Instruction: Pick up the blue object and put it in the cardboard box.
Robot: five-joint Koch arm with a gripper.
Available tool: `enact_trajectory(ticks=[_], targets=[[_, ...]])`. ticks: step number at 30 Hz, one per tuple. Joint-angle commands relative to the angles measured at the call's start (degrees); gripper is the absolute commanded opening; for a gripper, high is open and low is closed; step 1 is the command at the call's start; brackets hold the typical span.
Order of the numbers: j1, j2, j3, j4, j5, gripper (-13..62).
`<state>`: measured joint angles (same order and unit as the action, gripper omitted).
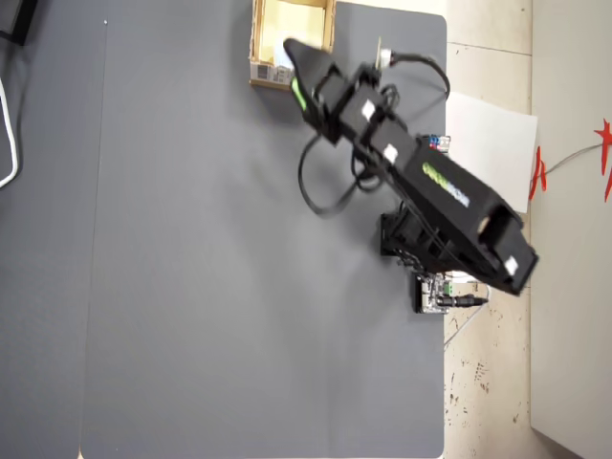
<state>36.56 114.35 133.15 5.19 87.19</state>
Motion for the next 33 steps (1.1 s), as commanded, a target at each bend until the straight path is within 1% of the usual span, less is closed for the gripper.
enact_trajectory(ticks=[1, 11, 12, 15, 26, 33], targets=[[-2.5, 4.0, -0.6, -1.8, 3.2, 34.0], [-13.4, 14.5, 12.7, -4.5, 4.4, 34.0], [-15.5, 17.1, 16.7, -5.2, 4.7, 34.0], [-18.5, 20.8, 21.6, -5.2, 4.8, 34.0], [-23.6, 21.4, 32.7, -8.6, 5.1, 34.0], [-23.9, 21.4, 44.6, -13.6, 6.2, 34.0]])
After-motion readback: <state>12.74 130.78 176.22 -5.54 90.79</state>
